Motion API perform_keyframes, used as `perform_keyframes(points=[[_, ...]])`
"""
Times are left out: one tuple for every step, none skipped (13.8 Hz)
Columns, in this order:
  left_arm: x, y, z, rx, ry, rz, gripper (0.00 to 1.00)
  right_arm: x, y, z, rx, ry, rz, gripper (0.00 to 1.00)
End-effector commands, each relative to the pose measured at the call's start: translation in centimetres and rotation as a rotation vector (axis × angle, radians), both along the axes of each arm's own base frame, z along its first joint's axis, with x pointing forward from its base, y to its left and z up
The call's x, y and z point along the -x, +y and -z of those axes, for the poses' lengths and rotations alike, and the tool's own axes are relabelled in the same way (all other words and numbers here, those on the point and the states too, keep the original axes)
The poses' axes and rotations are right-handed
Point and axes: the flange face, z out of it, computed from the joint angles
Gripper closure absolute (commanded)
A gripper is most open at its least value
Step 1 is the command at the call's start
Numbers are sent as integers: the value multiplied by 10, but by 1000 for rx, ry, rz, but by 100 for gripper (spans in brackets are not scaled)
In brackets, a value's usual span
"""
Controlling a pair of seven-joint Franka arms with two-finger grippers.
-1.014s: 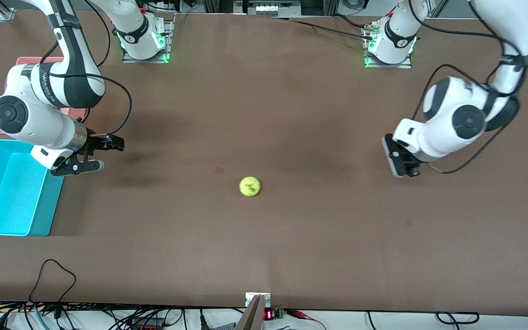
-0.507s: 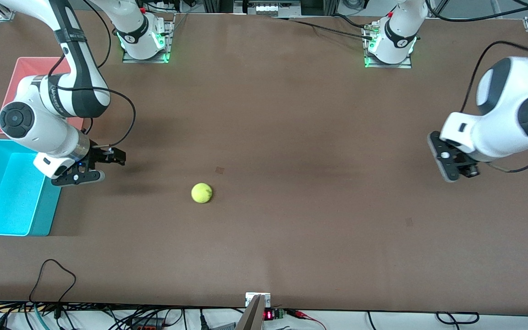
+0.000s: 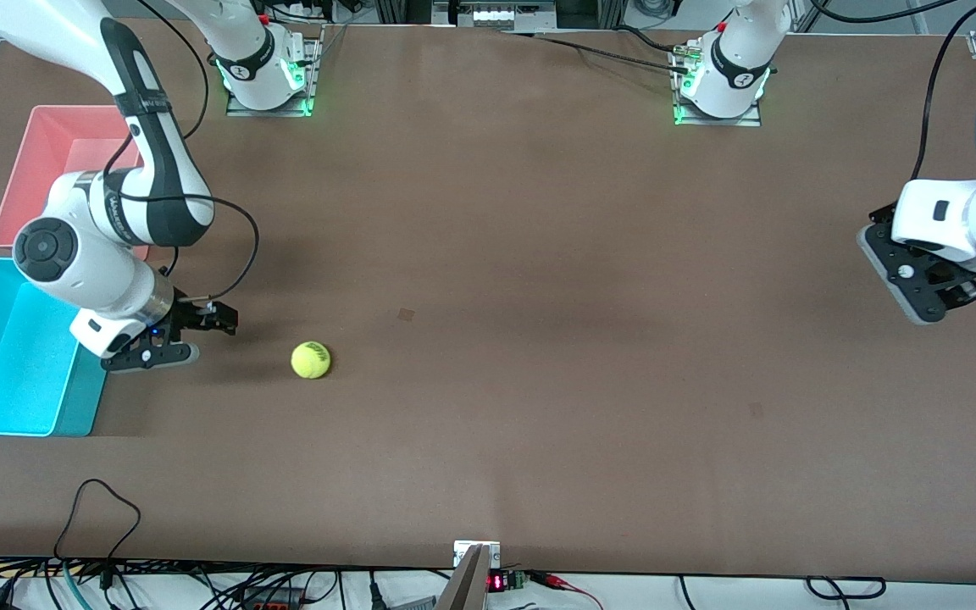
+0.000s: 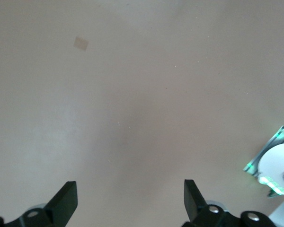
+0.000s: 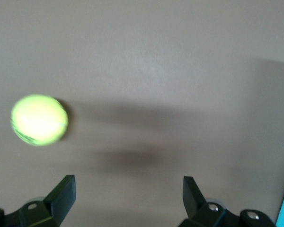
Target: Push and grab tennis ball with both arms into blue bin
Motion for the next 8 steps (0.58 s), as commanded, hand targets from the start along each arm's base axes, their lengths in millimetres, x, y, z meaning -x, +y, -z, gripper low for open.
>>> perform_keyframes(points=[[2,-2,-30,-35,-31,-159,0,-19,4,25,-47,21,39,0],[5,-3,-36,-51,-31,-227,0,-22,4,31,-51,28,40,0],[10,-4,-39,-72,-14,-298,0,-25,6,37,-47,30,28,0],[13,-5,-45,-88,-9,-355,0,-26,9,42,-45,35,23,0],[15,-8,-52,-95,-21,-380,0,-26,12,47,-42,41,17,0],[19,-19,-61,-102,-40,-373,0,-26,13,53,-39,48,11,0],[22,-40,-65,-113,-54,-354,0,-26,13,57,-39,51,9,0],[26,-51,-69,-141,-72,-384,0,-26,13,61,-44,56,13,0]])
